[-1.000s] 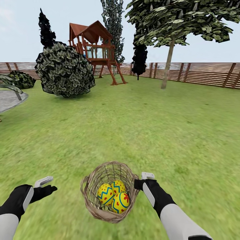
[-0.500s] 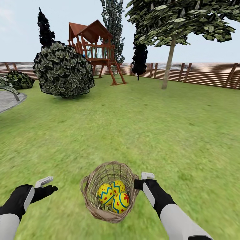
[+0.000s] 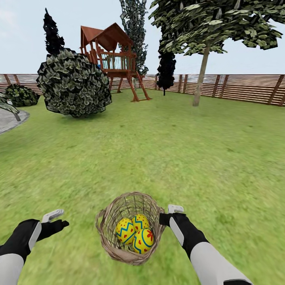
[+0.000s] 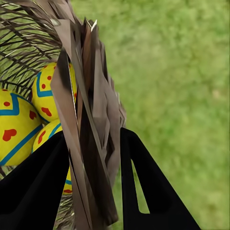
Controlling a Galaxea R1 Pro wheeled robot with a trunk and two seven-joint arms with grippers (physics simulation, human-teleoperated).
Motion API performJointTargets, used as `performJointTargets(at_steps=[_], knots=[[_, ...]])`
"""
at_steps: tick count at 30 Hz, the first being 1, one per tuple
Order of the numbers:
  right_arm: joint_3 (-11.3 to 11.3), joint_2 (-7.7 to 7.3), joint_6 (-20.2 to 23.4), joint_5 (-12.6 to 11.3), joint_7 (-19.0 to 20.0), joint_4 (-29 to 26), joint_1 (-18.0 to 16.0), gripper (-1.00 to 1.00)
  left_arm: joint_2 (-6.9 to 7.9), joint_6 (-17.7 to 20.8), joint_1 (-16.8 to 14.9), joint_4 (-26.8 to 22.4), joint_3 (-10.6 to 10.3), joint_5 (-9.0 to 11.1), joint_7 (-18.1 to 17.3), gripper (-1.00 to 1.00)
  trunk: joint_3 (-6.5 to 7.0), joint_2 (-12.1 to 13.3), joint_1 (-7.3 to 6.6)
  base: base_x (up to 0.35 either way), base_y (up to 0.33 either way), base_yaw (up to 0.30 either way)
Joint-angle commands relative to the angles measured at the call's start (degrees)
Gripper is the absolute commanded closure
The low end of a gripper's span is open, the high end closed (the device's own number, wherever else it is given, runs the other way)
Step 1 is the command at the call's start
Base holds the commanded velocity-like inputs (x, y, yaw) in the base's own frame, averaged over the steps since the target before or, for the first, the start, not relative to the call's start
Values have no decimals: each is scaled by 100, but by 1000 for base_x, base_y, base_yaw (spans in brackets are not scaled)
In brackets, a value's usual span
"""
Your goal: Take the three Easter eggs out of the wicker basket on the lawn in the garden, then place them on the lawn next to a single tree (choose any tree) so that all three eggs are next to the same tree and none are left in the basket.
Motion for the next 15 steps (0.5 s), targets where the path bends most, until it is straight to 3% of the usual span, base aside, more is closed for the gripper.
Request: performJointTargets(at_steps=[1,15], knots=[[-2,3,19,-92,-42,-13,-3,100,-2,32,-4,-4,22,-4,-26,-100,-6,-4,3,290,0,0],[6,3,9,-94,-53,24,-3,100,-2,32,-4,-2,22,-4,-34,-100,-6,-4,3,288,0,0]])
